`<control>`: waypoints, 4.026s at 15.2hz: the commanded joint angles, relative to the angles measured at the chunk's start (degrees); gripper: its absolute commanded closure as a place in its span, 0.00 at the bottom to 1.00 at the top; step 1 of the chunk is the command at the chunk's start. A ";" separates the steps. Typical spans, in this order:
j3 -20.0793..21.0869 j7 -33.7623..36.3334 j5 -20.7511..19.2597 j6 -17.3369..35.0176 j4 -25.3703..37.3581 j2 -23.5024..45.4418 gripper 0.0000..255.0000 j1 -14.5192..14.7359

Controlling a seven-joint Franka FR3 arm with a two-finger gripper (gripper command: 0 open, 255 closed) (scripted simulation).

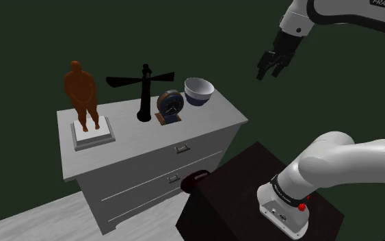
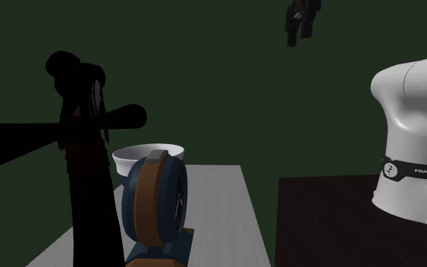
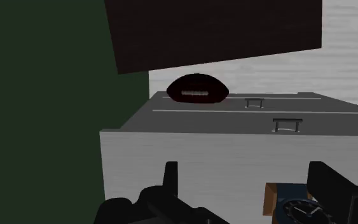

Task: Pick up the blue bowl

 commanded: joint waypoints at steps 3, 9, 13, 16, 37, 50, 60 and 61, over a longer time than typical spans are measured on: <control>0.31 0.50 -0.12 3.11 0.50 4.01 0.00 0.15; 1.20 2.01 -0.70 11.29 3.90 16.81 0.00 0.43; 1.74 3.05 -1.31 15.58 7.72 25.75 0.00 0.52; 2.10 3.84 -1.88 18.11 11.36 32.57 0.00 0.56; 2.09 6.89 -5.92 17.06 59.32 84.00 0.00 2.10; 1.96 7.49 -6.17 20.43 60.27 88.51 1.00 2.11; 1.99 7.24 -6.08 18.88 60.78 87.45 1.00 2.14; 2.00 7.15 -6.05 18.32 61.04 87.14 1.00 2.15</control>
